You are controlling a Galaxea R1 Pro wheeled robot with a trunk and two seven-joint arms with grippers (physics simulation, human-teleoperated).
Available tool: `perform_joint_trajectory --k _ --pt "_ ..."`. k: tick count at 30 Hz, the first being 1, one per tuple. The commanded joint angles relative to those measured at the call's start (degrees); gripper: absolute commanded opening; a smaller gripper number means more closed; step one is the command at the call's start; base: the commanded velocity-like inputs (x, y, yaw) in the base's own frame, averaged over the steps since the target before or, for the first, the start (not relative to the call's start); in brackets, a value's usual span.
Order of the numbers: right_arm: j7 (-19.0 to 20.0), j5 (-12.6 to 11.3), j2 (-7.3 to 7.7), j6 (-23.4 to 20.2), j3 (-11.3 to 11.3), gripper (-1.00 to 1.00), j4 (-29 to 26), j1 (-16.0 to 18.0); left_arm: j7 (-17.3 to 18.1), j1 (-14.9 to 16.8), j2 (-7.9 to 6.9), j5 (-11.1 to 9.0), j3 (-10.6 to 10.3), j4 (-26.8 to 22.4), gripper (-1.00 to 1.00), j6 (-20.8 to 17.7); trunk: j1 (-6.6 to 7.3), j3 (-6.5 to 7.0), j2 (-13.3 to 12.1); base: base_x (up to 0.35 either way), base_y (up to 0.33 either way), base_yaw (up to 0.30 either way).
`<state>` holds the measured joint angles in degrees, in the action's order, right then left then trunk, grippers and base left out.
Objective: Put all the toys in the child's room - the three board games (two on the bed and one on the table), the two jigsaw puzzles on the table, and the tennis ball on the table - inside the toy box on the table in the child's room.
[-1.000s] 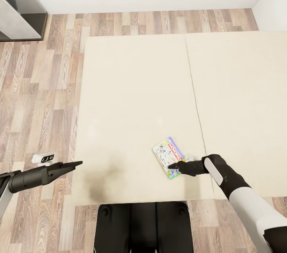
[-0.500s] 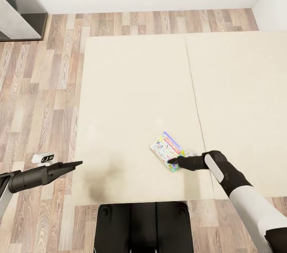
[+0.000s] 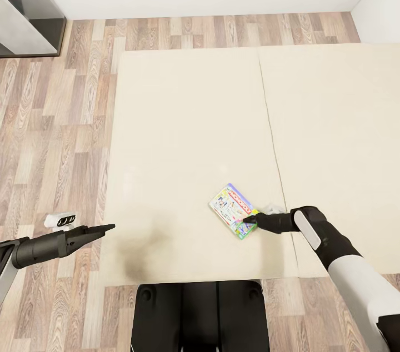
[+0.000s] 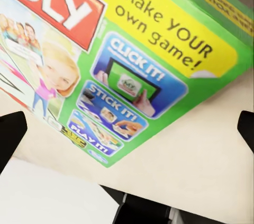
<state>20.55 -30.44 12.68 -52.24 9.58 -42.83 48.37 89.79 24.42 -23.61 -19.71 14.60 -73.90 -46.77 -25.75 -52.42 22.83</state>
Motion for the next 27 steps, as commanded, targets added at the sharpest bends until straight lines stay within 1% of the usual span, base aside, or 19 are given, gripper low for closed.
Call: perform_joint_trajectory --k 1,6,11,16,27 --pt "0.39 0.39 0.07 -0.08 0.13 1.0 -0.02 0.05 0.21 0.01 0.0 0.02 -0.01 -0.02 1.0 -0.61 -0.03 -0.06 0.09 0.0 0.0 0.0" --pt "0.17 0.38 0.09 -0.03 -0.85 1.0 -0.05 0.15 0.21 0.01 0.03 0.02 -0.01 -0.02 1.0 -0.61 -0.03 -0.06 0.09 0.0 0.0 0.0" --pt "-0.33 0.38 -0.02 0.26 -1.26 1.0 -0.01 0.21 0.21 0.01 0.04 0.02 -0.01 -0.02 1.0 -0.54 -0.03 -0.06 0.09 0.0 0.0 0.0" --pt "-0.61 0.32 -0.26 2.64 -1.38 1.0 0.12 0.17 0.21 0.01 0.03 0.02 -0.01 0.0 1.0 -0.52 -0.03 -0.06 0.09 0.0 0.0 0.0" --pt "-0.68 0.27 -0.87 5.03 -1.48 1.0 0.41 0.15 0.21 0.01 0.03 0.02 -0.01 0.06 1.0 -0.52 -0.03 -0.06 0.09 0.0 0.0 0.0"
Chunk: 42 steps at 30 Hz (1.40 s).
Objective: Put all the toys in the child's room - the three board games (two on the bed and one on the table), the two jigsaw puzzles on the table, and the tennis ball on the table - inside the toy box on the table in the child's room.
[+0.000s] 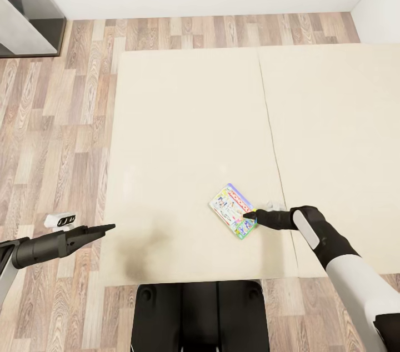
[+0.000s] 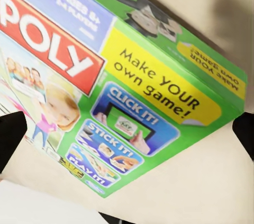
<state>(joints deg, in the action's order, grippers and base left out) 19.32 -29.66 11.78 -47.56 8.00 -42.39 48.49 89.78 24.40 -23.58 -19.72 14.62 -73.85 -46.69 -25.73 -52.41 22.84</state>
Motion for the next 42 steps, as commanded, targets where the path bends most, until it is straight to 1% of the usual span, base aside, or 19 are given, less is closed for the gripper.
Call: perform_joint_trajectory --k 1,7,10,22,32,42 --pt "0.54 -0.54 -0.02 0.64 0.09 1.0 -0.01 0.03 0.22 0.04 -0.01 0.03 -0.03 0.01 1.0 -0.6 -0.05 -0.06 0.07 0.0 0.0 0.0" --pt "0.56 -0.77 -0.2 2.13 0.08 1.0 0.02 0.03 0.22 0.02 0.0 0.03 -0.03 0.02 1.0 -0.6 -0.05 -0.06 0.07 0.0 0.0 0.0" --pt "0.61 -1.06 -0.74 2.57 0.08 1.0 -0.08 0.1 0.22 0.03 0.0 0.03 -0.03 0.02 1.0 -0.6 -0.05 -0.06 0.07 0.0 0.0 0.0" --pt "0.72 -1.27 -2.24 2.63 0.17 1.0 -0.37 2.59 0.22 0.04 -0.06 0.03 -0.03 0.02 1.0 -0.6 -0.05 -0.06 0.07 0.0 0.0 0.0" --pt "0.74 -1.33 -2.59 2.55 0.17 1.0 -0.46 3.46 0.22 0.04 -0.06 0.03 -0.01 0.02 1.0 -0.58 -0.05 -0.06 0.07 0.0 0.0 0.0" --pt "0.67 -1.35 -3.41 2.71 0.17 1.0 -0.29 3.86 0.22 0.04 -0.01 0.03 -0.03 0.02 1.0 -0.53 -0.05 -0.06 0.07 0.0 0.0 0.0"
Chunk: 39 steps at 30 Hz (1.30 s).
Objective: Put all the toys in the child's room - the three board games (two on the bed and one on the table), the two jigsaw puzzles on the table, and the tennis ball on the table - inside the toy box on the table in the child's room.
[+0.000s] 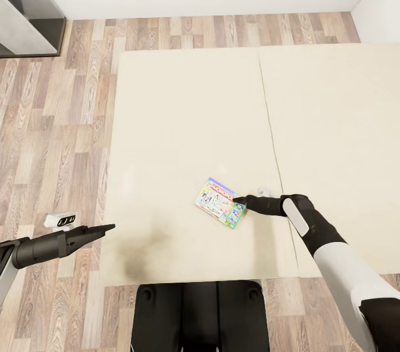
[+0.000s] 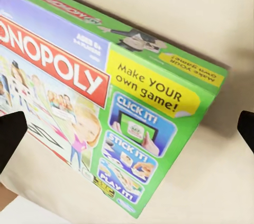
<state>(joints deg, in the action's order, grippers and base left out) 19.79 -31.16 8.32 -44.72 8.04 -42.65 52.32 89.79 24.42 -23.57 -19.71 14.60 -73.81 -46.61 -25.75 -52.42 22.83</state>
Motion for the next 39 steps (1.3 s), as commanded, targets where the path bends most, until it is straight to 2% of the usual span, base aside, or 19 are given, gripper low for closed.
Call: perform_joint_trajectory --k 1,11,17,27,30,39 --pt "0.21 0.15 -0.02 -0.08 0.14 1.0 0.04 0.04 0.21 0.01 0.0 0.02 -0.01 -0.02 1.0 -0.6 -0.03 -0.06 0.09 0.0 0.0 0.0" --pt "0.39 0.01 -1.08 2.05 0.14 1.0 0.47 0.06 0.21 0.01 0.01 0.02 -0.01 -0.02 1.0 -0.59 -0.03 -0.06 0.09 0.0 0.0 0.0" --pt "0.63 0.03 -2.97 2.64 0.14 1.0 0.46 0.06 0.21 0.0 0.02 0.02 -0.01 -0.02 1.0 -0.59 -0.03 -0.06 0.09 0.0 0.0 0.0" --pt "0.77 0.05 -3.62 2.82 0.14 1.0 0.31 0.22 0.21 -0.02 0.01 0.02 -0.01 -0.02 1.0 -0.59 -0.03 -0.06 0.09 0.0 0.0 0.0" --pt "0.77 0.1 -4.23 3.0 0.14 1.0 0.31 0.27 0.21 0.0 0.0 0.08 -0.01 -0.02 1.0 -0.59 -0.03 -0.06 0.09 0.0 0.0 0.0" --pt "0.84 0.06 -5.06 5.15 0.14 1.0 0.44 0.6 0.21 0.01 -0.07 0.16 0.05 0.61 1.0 -0.59 -0.03 -0.06 0.09 0.0 0.0 0.0"
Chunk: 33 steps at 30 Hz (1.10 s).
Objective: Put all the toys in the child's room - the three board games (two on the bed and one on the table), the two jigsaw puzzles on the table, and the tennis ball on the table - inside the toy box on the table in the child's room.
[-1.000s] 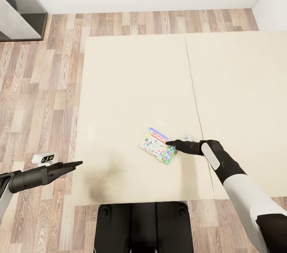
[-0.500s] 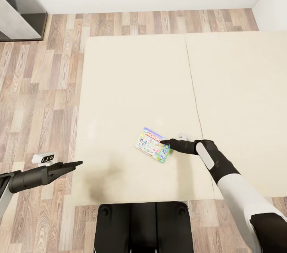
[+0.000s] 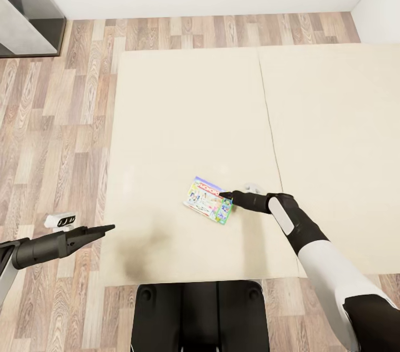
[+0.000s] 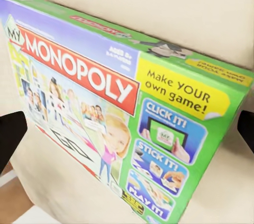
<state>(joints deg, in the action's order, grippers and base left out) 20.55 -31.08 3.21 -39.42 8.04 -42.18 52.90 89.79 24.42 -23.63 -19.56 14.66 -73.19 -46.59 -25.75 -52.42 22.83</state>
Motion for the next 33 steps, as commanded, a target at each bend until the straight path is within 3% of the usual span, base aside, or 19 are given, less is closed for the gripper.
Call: perform_joint_trajectory --k 1,11,17,33 --pt "0.1 -0.02 0.0 -0.05 0.14 1.0 0.01 0.13 0.21 0.01 -0.02 0.03 0.0 0.01 1.0 -0.59 -0.03 -0.06 0.09 0.0 0.0 0.0" --pt "0.19 0.13 -1.28 0.62 0.22 1.0 0.08 0.41 0.21 0.01 -0.01 0.05 0.02 0.06 1.0 -0.53 -0.03 -0.06 0.09 0.0 0.0 0.0" --pt "0.27 0.06 -0.86 3.44 0.11 1.0 0.16 0.37 0.21 0.01 -0.02 0.05 0.02 0.13 1.0 -0.52 -0.03 -0.06 0.09 0.0 0.0 0.0" --pt "-0.4 0.69 -0.6 3.66 0.3 1.0 -0.17 -0.02 0.21 0.01 0.02 0.05 -0.06 0.14 1.0 -0.52 -0.03 -0.06 0.09 0.0 0.0 0.0"
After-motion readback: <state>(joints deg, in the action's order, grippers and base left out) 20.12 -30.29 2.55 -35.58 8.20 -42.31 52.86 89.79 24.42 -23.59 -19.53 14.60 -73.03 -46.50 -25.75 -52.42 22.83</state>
